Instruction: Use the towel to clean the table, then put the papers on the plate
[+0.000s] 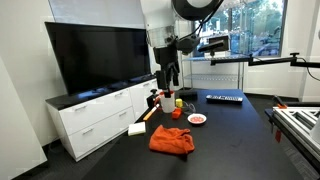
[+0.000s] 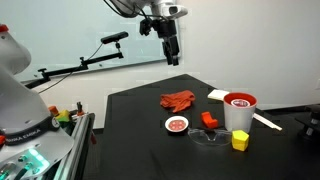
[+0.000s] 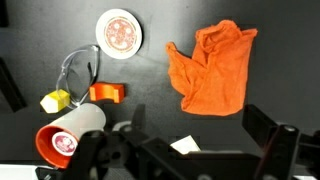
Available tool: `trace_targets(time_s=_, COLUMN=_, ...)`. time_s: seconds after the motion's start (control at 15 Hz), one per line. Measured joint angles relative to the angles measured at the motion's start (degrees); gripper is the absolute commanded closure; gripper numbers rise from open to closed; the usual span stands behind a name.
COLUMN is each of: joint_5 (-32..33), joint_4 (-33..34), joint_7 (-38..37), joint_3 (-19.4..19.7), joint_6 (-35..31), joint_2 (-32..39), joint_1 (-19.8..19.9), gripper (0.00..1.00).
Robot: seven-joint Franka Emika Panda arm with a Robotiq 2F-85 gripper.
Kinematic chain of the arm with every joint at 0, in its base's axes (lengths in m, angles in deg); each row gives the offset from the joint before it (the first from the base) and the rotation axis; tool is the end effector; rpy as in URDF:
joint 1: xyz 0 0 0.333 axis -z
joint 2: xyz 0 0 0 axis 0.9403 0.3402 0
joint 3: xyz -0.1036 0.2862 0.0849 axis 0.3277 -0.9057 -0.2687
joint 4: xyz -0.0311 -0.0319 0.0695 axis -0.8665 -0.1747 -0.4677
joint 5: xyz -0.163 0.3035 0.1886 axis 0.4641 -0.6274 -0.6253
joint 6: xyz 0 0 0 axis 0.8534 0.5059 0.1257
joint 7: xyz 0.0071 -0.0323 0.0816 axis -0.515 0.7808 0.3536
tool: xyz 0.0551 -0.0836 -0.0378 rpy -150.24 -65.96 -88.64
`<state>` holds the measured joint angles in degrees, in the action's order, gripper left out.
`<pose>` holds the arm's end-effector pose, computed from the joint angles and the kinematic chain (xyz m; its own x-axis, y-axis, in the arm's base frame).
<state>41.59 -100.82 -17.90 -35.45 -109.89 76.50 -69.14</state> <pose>0.5233 0.0422 0.3512 0.9895 -0.1429 0.0228 -0.1446 -0.9717 0.1869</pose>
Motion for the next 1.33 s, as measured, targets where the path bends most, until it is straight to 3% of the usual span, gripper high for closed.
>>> trace_targets(time_s=0.4, joint_5=2.6, joint_4=1.6, joint_7=-1.8, joint_3=0.3, joint_6=4.7, joint_2=-0.8, joint_1=-1.6, gripper=0.0)
trace_targets(time_s=0.93, joint_5=2.5, joint_4=1.0, joint_7=-1.8, joint_3=0.5, joint_6=4.6, joint_2=0.2, joint_1=-1.9, gripper=0.0)
trace_targets(time_s=1.33, joint_5=-2.8, joint_4=-0.3, joint_7=-1.3, joint_3=0.7, joint_6=-9.4, joint_2=13.2, joint_1=-3.3, gripper=0.0)
